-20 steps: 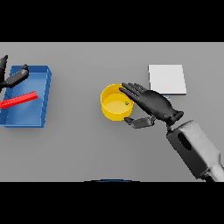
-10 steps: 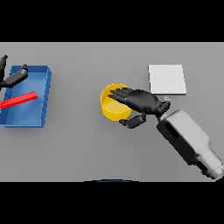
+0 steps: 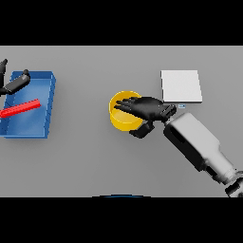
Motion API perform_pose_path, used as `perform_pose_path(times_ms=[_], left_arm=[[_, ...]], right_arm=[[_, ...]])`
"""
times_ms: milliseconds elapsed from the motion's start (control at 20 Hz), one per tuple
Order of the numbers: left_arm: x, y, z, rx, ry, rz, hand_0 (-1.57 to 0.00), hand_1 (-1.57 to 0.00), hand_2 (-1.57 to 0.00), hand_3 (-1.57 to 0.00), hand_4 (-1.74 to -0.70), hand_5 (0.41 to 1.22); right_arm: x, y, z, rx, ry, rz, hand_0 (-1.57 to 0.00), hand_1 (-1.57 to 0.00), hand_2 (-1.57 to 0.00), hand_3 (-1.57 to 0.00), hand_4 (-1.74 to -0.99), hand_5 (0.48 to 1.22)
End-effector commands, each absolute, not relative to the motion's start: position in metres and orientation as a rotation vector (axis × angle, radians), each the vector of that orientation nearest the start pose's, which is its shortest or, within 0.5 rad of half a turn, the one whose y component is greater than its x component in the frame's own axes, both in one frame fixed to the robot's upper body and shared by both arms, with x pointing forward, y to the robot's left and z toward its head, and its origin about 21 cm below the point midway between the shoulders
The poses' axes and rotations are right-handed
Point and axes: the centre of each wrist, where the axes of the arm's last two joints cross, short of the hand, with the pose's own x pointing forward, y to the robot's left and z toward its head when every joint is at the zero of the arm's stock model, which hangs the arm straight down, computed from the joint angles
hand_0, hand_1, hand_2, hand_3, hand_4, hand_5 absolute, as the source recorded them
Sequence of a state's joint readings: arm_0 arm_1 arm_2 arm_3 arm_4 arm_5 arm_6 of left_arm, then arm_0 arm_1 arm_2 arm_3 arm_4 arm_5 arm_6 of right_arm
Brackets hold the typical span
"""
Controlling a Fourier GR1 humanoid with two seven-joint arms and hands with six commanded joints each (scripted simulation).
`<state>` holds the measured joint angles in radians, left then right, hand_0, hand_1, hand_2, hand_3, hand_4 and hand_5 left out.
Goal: Pick up the red beaker and tilt it to pour out 1 green nut into yellow bowl. Pick up the yellow bowl and place it on the metallic measuring scale.
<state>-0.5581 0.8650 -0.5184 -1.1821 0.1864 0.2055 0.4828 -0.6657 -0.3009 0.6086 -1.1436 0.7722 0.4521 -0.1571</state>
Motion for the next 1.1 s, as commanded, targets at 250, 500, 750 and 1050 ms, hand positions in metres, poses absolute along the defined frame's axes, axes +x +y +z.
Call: perform_pose_path(times_ms=[250,500,750,1050], left_arm=[[0.356,0.339,0.114,0.74,-1.077,-0.531,0.0,0.0,0.0,0.0,-0.79,0.727],[0.354,0.339,0.114,0.726,-1.092,-0.528,0.0,0.0,0.0,0.0,-0.8,0.725],[0.35,0.342,0.115,0.732,-1.086,-0.531,0.0,0.0,0.0,0.0,-0.8,0.727],[0.35,0.337,0.117,0.727,-1.095,-0.523,0.0,0.0,0.0,0.0,-0.81,0.725]], right_arm=[[0.351,-0.118,0.047,-0.258,-1.232,1.991,0.0,-0.01,-0.03,-0.05,-1.321,0.756],[0.354,-0.114,0.045,-0.287,-1.195,2.034,-0.72,-0.66,-0.62,-0.47,-1.488,1.016],[0.352,-0.118,0.05,-0.23,-1.146,2.051,-1.29,-1.27,-1.26,-1.02,-1.649,1.154],[0.348,-0.12,0.056,-0.229,-1.153,2.039,-1.5,-1.49,-1.45,-1.18,-1.717,1.203]])
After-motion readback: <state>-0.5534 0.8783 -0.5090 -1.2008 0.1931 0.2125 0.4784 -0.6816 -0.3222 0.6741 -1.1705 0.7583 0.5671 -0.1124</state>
